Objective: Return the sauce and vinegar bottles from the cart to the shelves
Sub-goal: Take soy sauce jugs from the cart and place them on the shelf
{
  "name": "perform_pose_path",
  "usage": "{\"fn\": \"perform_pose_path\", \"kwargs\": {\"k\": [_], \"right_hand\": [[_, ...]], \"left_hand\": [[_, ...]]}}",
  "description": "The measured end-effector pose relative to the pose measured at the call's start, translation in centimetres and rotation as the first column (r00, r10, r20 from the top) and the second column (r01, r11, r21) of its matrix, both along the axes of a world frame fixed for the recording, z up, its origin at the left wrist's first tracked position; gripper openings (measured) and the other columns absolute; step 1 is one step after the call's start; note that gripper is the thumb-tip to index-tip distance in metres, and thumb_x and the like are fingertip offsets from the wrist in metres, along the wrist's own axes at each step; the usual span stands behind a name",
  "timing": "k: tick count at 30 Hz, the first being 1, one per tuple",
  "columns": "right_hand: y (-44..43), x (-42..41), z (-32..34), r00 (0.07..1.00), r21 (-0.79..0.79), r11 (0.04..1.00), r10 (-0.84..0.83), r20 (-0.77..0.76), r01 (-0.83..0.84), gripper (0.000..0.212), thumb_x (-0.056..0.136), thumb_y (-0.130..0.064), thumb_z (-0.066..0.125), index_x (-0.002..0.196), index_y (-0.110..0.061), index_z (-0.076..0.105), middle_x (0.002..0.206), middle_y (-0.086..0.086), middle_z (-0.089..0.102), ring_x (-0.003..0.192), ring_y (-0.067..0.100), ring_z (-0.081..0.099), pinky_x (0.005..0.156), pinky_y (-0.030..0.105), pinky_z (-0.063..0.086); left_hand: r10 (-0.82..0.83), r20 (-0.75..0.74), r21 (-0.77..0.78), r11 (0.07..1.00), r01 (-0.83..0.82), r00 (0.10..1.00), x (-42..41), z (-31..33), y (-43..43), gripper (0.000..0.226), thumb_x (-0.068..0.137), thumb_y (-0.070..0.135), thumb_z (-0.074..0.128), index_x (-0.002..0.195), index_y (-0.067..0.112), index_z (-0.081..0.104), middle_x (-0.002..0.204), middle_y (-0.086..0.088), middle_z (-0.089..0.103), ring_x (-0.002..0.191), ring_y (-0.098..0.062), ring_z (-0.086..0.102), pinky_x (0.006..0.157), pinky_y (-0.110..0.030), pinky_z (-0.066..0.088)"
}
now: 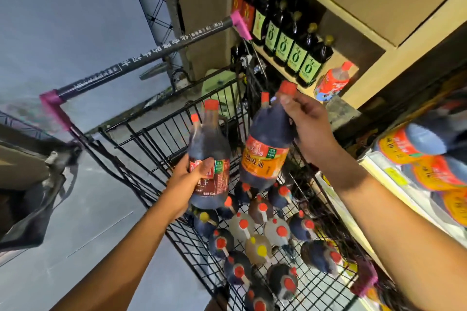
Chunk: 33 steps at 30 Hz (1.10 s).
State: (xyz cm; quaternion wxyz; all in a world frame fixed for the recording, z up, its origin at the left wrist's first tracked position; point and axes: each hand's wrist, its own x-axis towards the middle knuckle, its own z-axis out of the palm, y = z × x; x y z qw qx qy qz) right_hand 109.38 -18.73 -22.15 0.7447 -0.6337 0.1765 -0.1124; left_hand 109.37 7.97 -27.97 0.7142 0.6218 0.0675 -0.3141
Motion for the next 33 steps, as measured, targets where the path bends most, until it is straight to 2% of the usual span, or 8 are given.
{"fn": "perform_pose_path", "kwargs": {"k": [3, 5, 12, 16, 22, 26, 29, 33], "right_hand": [[-0.1, -1.0, 1.2, 0.998, 0.045, 0.998, -0.042, -0.037, 0.044, 0.029, 0.091, -0.029, 0.072, 0.106, -0.004, 0.072, 0.097, 0.011, 0.073, 0.089, 0.022, 0.068, 0.085, 0.039, 0.054], [0.0, -1.5, 1.8, 0.998, 0.072, 0.996, -0.048, -0.050, 0.052, 0.019, 0.096, -0.023, 0.066, 0.105, -0.008, 0.072, 0.099, 0.011, 0.073, 0.090, 0.022, 0.069, 0.087, 0.040, 0.055], [0.7, -4.2, 3.8, 0.997, 0.035, 0.997, -0.072, -0.035, 0.073, 0.044, 0.091, -0.035, 0.069, 0.113, 0.004, 0.067, 0.112, 0.032, 0.066, 0.094, 0.033, 0.066, 0.090, 0.046, 0.052], [0.6, -6.6, 5.0, 0.991, 0.020, 0.991, -0.130, -0.035, 0.131, 0.042, 0.094, -0.033, 0.065, 0.112, 0.005, 0.064, 0.112, 0.036, 0.064, 0.093, 0.037, 0.064, 0.091, 0.051, 0.050], [-0.4, -11.2, 6.9, 0.980, -0.016, 0.980, -0.199, 0.015, 0.200, 0.036, 0.103, -0.027, 0.055, 0.097, 0.008, 0.060, 0.089, 0.021, 0.061, 0.082, 0.027, 0.057, 0.073, 0.036, 0.047], [-1.1, -14.8, 7.9, 0.973, -0.050, 0.972, -0.227, 0.040, 0.229, 0.044, 0.102, -0.033, 0.055, 0.092, 0.010, 0.054, 0.090, 0.026, 0.052, 0.084, 0.029, 0.049, 0.076, 0.043, 0.038], [-1.3, -18.0, 8.7, 0.961, -0.043, 0.961, -0.273, 0.049, 0.275, 0.048, 0.100, -0.033, 0.057, 0.091, 0.013, 0.047, 0.090, 0.020, 0.050, 0.082, 0.028, 0.045, 0.072, 0.042, 0.036], [-1.5, -23.0, 9.8, 0.936, -0.091, 0.932, -0.344, 0.079, 0.350, 0.037, 0.099, -0.034, 0.059, 0.083, -0.001, 0.054, 0.082, 0.016, 0.052, 0.076, 0.024, 0.048, 0.070, 0.039, 0.039]], "left_hand": [[0.003, -0.004, -0.033, 0.999, -0.003, 1.000, -0.5, 1.3, -0.7, 0.105, 0.038, 0.066, 0.093, 0.125, 0.018, 0.058, 0.113, -0.007, 0.076, 0.101, -0.026, 0.074, 0.076, -0.033, 0.061], [-0.014, 0.000, -0.071, 0.997, 0.014, 1.000, -0.8, 1.8, -1.0, 0.105, 0.040, 0.065, 0.093, 0.126, 0.016, 0.057, 0.115, -0.010, 0.075, 0.105, -0.029, 0.073, 0.081, -0.036, 0.062], [-0.103, 0.029, -0.142, 0.984, 0.106, 0.994, -2.0, 3.4, -1.6, 0.100, 0.050, 0.062, 0.092, 0.131, 0.018, 0.055, 0.123, -0.014, 0.071, 0.112, -0.032, 0.069, 0.090, -0.041, 0.060], [-0.120, 0.037, -0.099, 0.987, 0.123, 0.992, -2.3, 4.0, -2.2, 0.100, 0.038, 0.071, 0.090, 0.122, 0.027, 0.060, 0.116, -0.011, 0.074, 0.110, -0.032, 0.070, 0.092, -0.048, 0.056], [-0.278, 0.084, -0.136, 0.948, 0.288, 0.957, -3.6, 5.6, -3.3, 0.077, 0.061, 0.067, 0.084, 0.126, 0.030, 0.062, 0.122, -0.016, 0.070, 0.113, -0.037, 0.068, 0.096, -0.056, 0.054], [-0.344, 0.119, -0.171, 0.917, 0.361, 0.931, -5.9, 6.8, -4.2, 0.047, 0.086, 0.043, 0.071, 0.129, 0.029, 0.061, 0.121, -0.017, 0.070, 0.111, -0.037, 0.068, 0.091, -0.051, 0.056], [-0.339, 0.098, -0.160, 0.922, 0.351, 0.936, -8.1, 7.6, -5.2, 0.041, 0.084, 0.035, 0.069, 0.123, 0.028, 0.064, 0.115, -0.016, 0.073, 0.108, -0.039, 0.070, 0.091, -0.053, 0.056], [-0.357, 0.109, -0.162, 0.914, 0.371, 0.928, -11.8, 8.9, -6.0, 0.073, 0.070, 0.049, 0.083, 0.128, 0.011, 0.059, 0.113, -0.026, 0.070, 0.100, -0.046, 0.070, 0.088, -0.058, 0.056]]}}
